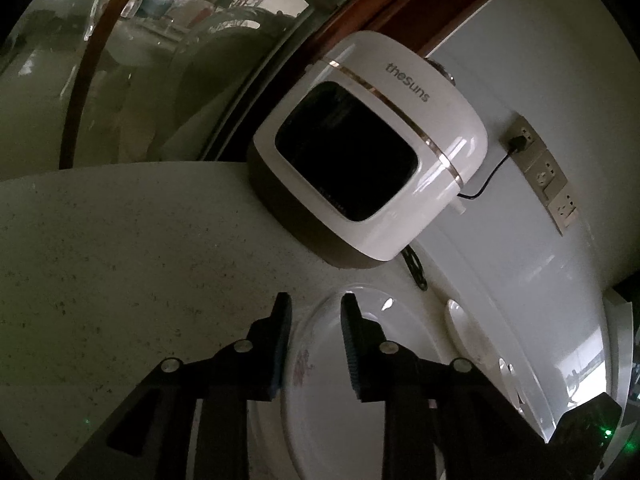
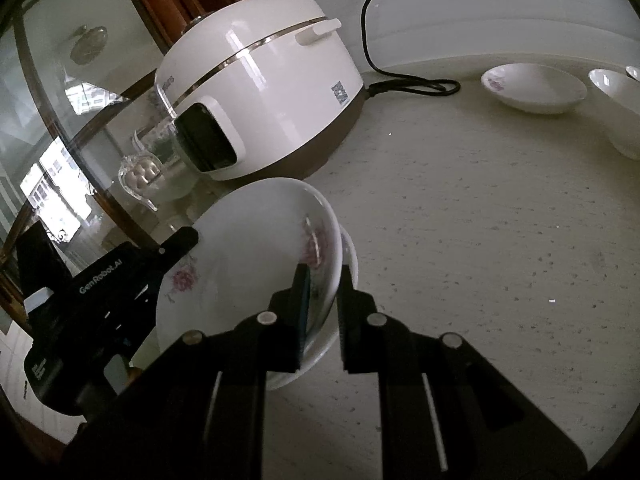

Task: Organize plates and bowls

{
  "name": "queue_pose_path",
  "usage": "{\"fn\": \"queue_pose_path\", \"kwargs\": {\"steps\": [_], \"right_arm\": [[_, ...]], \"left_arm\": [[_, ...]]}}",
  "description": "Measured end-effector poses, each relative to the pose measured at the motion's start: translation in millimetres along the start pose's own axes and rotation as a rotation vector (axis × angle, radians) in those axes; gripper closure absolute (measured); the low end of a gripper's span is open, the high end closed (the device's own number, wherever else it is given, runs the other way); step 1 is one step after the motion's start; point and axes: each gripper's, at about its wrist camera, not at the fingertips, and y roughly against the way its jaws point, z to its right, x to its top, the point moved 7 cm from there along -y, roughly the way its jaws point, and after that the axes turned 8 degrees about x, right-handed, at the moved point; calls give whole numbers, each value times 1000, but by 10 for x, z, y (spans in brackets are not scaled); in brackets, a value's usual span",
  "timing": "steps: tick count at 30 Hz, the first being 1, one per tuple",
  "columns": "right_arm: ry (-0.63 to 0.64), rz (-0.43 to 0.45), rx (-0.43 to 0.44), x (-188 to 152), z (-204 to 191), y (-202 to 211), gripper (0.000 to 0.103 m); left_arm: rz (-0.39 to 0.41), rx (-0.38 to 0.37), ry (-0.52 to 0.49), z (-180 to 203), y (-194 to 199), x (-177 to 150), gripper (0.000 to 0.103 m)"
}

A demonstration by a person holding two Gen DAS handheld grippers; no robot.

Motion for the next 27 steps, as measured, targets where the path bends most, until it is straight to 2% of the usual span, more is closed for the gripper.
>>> {"fn": "queue_pose_path", "kwargs": {"steps": [4, 8, 13, 17, 25, 27], "right_arm": [[-7, 11, 6, 10, 7, 20, 87], [-12, 11, -2, 6, 9, 18, 87], [-10, 5, -6, 3, 4, 14, 87], [-3, -10, 1, -8, -16, -5, 87], [-1, -15, -9, -41, -26, 5, 85], [-2, -13, -12, -38, -22, 19, 79]], "left_arm": [[1, 27, -40, 43, -16, -22, 74], [-31, 64, -60, 57, -94, -59, 72], [-12, 111, -81, 72, -98, -72, 71], [4, 98, -48, 19, -67, -48, 69], [30, 107, -58, 25, -43, -48, 65], [39, 106, -61, 26, -23, -48, 63]]}}
